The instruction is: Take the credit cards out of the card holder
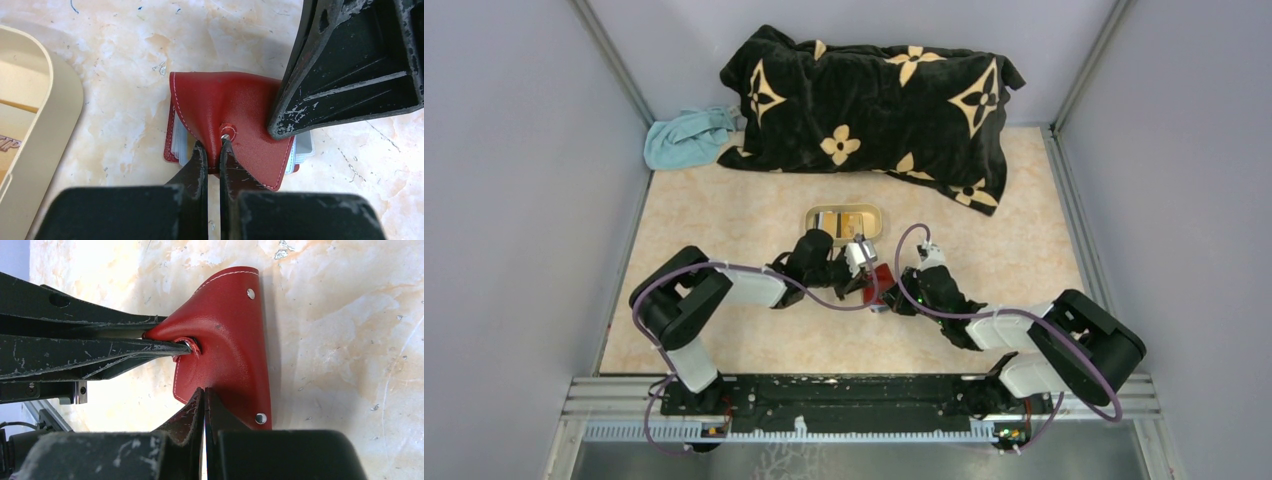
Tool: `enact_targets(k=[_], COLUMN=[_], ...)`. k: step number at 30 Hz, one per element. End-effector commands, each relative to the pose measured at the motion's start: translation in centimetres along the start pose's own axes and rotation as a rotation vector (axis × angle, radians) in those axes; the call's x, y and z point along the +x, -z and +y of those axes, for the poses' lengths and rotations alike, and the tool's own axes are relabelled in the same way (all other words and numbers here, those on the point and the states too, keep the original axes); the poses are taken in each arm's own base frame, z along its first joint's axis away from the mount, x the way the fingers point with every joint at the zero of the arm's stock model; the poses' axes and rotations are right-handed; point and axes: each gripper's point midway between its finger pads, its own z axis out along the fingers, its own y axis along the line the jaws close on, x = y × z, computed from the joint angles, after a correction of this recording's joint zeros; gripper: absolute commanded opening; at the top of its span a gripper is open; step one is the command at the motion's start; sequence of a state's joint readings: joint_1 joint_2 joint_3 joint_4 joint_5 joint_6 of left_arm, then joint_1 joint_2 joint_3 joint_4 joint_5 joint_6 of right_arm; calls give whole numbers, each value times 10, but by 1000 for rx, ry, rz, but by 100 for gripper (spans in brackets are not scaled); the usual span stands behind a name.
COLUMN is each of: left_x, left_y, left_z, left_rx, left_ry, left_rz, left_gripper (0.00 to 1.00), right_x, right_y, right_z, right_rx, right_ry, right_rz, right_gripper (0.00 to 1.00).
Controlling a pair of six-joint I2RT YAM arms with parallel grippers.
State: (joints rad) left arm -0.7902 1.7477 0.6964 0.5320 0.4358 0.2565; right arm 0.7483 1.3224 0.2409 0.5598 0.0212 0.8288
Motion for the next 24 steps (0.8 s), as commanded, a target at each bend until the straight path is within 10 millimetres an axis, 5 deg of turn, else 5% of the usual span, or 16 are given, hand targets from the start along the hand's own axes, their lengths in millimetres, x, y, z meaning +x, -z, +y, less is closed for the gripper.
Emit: enact_targets(k=[1, 2, 7, 10, 24], left_x=[21, 22, 27, 19, -30], left_y=[10, 11, 17, 27, 37], left_z=[-14, -15, -4, 2, -10], left_rx=[24, 24, -54, -111, -42], left_ry=[46, 48, 49, 24, -129], left_rz=[73, 80, 104, 65, -131], left_gripper=[0, 1, 42, 91, 96], right_x=[25, 25, 21, 20, 24], right_y=[4, 4, 4, 4, 8], right_z=[-21, -20, -16, -15, -19], right_rx=[58, 53, 48, 47, 54], right_ry=[-4, -4, 4, 6, -5], right_rz=[84, 85, 82, 82, 87], right_gripper=[0, 0, 0, 0, 0])
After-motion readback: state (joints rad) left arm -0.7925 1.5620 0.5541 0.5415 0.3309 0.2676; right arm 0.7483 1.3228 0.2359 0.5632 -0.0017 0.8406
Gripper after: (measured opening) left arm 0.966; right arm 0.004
